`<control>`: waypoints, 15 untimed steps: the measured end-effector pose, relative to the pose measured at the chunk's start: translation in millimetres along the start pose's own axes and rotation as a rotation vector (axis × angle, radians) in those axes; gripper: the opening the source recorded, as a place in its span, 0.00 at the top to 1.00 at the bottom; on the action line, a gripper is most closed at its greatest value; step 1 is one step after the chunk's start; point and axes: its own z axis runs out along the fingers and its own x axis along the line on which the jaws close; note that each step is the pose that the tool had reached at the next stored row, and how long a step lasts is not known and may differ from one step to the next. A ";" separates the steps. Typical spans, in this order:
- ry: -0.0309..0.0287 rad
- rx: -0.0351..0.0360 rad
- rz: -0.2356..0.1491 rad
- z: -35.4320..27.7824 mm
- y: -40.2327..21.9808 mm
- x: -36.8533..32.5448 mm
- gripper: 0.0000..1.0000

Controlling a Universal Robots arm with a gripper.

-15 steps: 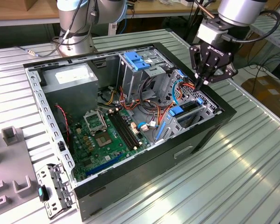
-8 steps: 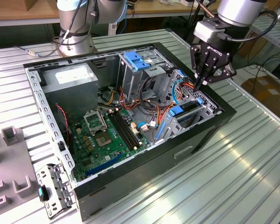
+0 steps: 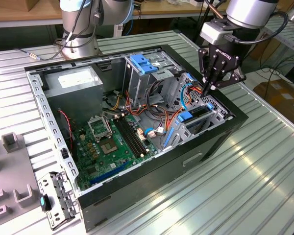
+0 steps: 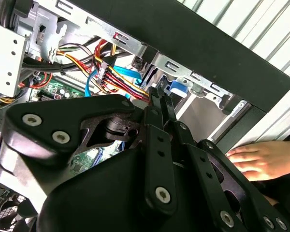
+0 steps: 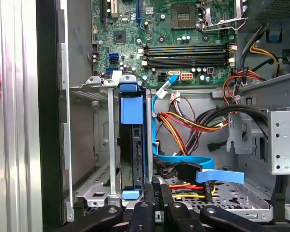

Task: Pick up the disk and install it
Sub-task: 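Insert the first disk wire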

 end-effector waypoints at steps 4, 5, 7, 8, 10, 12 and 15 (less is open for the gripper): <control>0.0001 0.0000 0.000 0.0 0.1 0.0 0.83; 0.0001 0.0000 0.000 0.0 0.1 0.0 0.83; 0.0000 0.0000 0.000 0.0 0.1 0.0 0.83; 0.0000 0.0000 0.000 0.0 0.1 0.0 0.83; 0.0000 0.0000 0.000 0.0 0.2 0.0 0.83; -0.0001 0.0000 0.000 0.1 1.5 0.0 0.83; -0.0002 -0.0001 0.003 2.0 5.1 1.1 0.83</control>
